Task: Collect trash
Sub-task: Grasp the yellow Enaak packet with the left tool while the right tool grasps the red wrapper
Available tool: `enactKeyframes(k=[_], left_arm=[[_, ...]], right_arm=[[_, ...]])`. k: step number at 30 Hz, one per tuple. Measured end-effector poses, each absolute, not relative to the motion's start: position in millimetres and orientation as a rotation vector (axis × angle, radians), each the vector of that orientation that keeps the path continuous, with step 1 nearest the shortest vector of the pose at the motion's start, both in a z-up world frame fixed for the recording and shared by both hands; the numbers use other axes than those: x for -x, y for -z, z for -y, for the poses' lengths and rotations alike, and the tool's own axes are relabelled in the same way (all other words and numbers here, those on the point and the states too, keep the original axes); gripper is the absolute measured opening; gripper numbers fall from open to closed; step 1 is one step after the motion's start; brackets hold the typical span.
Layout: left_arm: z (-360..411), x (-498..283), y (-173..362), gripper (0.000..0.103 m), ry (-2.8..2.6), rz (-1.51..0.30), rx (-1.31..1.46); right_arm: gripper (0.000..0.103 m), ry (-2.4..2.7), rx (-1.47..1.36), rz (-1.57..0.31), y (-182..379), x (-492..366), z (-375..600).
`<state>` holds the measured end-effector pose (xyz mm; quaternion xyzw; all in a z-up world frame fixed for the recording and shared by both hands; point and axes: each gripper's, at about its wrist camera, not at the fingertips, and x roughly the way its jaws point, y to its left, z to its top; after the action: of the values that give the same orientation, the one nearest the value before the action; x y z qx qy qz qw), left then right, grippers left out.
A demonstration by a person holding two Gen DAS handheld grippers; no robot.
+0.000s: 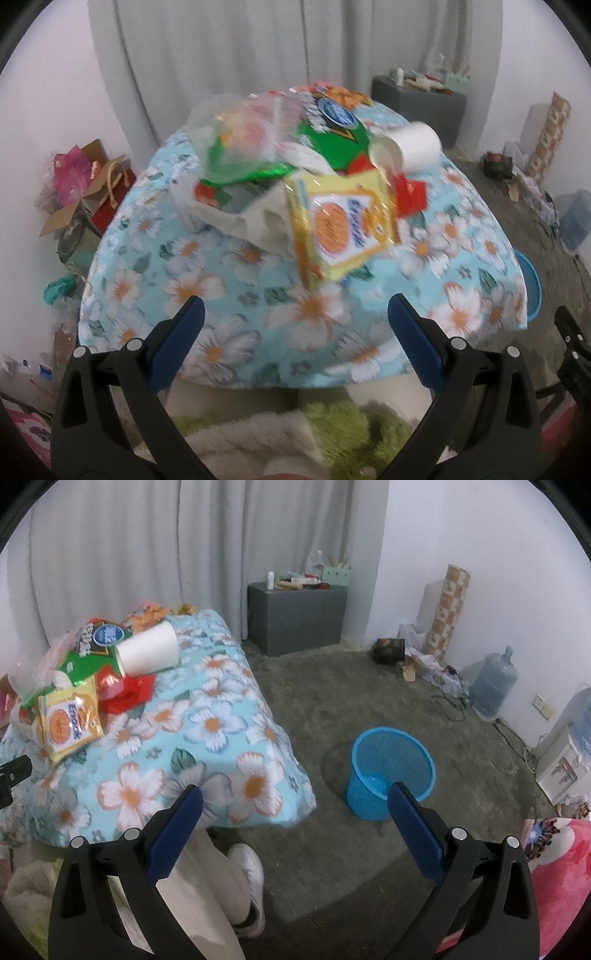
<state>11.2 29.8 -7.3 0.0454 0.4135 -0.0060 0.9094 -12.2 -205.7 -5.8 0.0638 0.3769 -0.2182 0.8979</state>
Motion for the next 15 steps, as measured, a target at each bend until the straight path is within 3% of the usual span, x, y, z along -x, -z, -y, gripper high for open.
enactKeyframes(k=[8, 15], left_arm=[[-74.2, -29.6, 5.7, 0.095, 0.07, -0.77, -0.014], [-105.7, -44.9, 22.2, 0.095, 0.339, -0.778, 0.25]], right_arm=[[0.098, 0.312, -0.202, -0.714, -11.3, -23.0, 192.6], [0.094, 0.104, -0.378, -0.733, -7.2, -69.8, 191.3]])
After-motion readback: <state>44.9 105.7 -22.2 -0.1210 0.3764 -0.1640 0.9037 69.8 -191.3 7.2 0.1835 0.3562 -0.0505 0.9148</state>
